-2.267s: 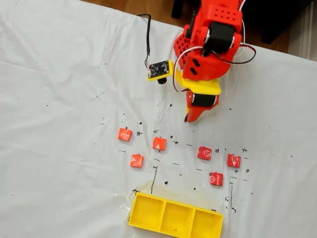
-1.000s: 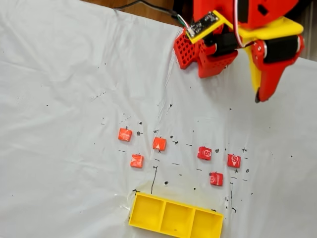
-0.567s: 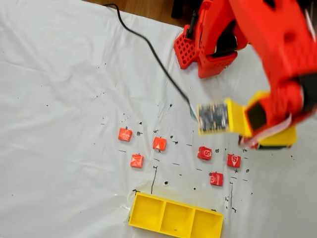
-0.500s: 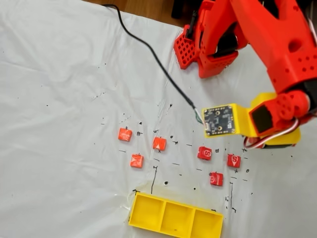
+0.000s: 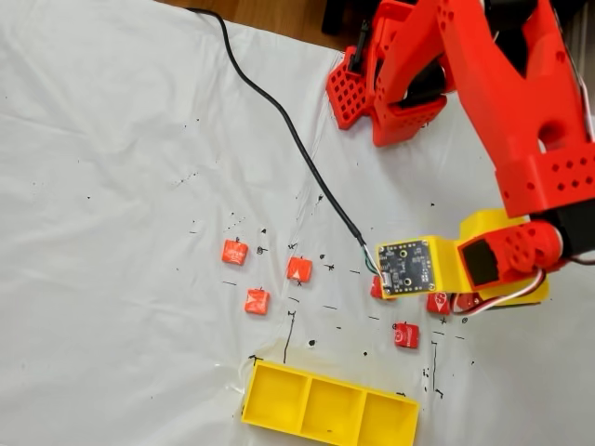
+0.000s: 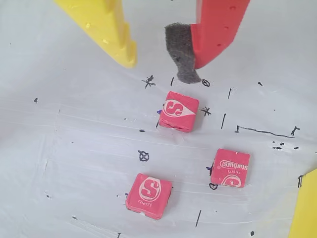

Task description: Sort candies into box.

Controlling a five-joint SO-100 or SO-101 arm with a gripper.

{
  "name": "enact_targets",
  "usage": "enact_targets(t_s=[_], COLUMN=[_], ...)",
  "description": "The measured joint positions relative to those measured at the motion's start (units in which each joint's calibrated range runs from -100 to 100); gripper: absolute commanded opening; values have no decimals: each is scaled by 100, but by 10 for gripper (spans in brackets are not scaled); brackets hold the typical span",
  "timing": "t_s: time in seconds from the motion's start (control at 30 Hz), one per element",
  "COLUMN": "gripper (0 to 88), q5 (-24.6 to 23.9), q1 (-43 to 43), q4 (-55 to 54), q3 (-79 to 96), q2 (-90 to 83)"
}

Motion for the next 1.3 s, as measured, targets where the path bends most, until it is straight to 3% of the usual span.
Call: enact_targets(t_s=[0.17, 0.5, 1.3], gripper=[297, 333, 289], q5=[10, 39, 24], q1=[0, -16, -65], q4=[-118, -589, -1256], q3=[0, 245, 779], q2=[246, 560, 1247])
